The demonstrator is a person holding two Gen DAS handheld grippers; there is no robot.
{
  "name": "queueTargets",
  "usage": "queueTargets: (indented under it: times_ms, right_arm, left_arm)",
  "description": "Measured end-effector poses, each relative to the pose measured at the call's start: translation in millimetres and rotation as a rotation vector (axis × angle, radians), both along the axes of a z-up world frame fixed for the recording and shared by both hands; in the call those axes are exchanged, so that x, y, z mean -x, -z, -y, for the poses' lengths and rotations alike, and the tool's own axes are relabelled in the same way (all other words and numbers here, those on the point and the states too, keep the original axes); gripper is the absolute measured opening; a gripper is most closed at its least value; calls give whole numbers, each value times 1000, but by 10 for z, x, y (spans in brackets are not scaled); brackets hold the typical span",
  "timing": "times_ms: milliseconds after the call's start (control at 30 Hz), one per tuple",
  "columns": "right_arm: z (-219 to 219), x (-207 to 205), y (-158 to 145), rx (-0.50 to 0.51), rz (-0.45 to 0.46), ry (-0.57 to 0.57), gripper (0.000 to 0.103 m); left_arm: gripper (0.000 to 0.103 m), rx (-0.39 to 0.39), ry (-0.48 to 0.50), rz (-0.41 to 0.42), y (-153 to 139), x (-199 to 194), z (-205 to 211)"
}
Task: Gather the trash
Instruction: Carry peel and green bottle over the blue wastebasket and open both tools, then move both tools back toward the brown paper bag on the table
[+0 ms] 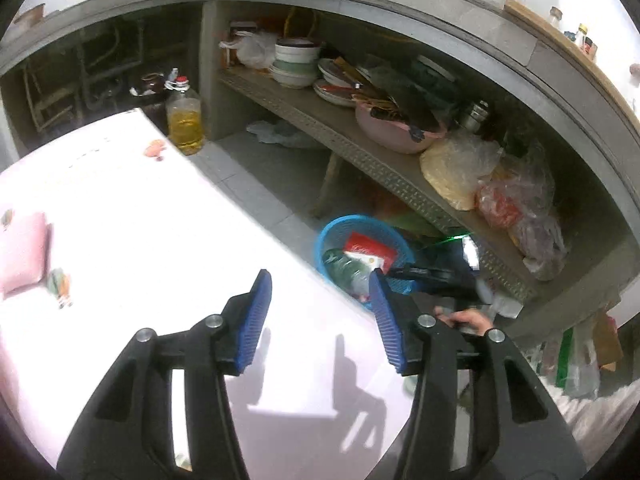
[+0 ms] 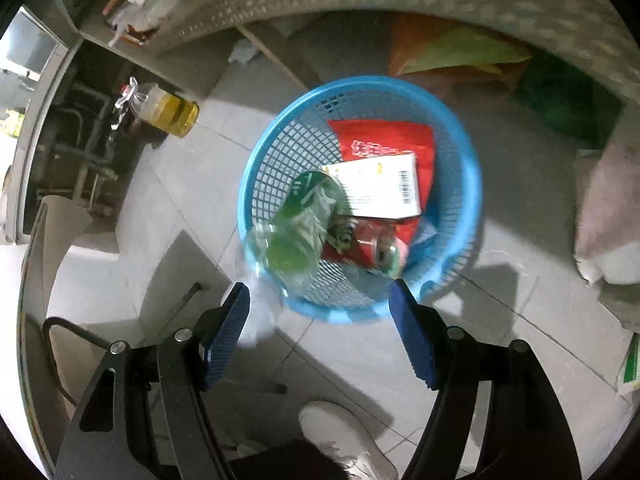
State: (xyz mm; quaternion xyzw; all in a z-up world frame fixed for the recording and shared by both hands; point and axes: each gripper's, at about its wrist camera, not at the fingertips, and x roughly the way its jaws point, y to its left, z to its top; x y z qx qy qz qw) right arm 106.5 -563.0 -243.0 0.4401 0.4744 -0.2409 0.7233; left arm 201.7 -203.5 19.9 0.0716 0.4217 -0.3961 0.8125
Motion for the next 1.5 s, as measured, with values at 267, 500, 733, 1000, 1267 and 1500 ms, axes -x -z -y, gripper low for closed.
queueTargets:
  times_ms: [267,500,733,1000,1267,1500]
  right_arm:
    - [-390,609,-481,91,-18,-18,70]
    - [-914,841,-1082,177,31,-94,78]
    - [-1288,731,-1876,251,198,-176,80]
    - [-1908,470,-2250,220,311,-348,80]
    - [-2531,125,-2386,187,341,-535,80]
    - [-2949,-116,-2399,150,339,-648,80]
  left_arm:
    - [60,41,-22,-2,-22,212,-378]
    - [66,60,-28,30,-93,462,-634]
    - [72,65,-93,75,-151,716,-1141]
    - [74,44,-212,112,-58,1025,-1778]
    - [75,32,-349,184,5,1247,-2375]
    - [75,-2,-495,305,-130,1113,-2770]
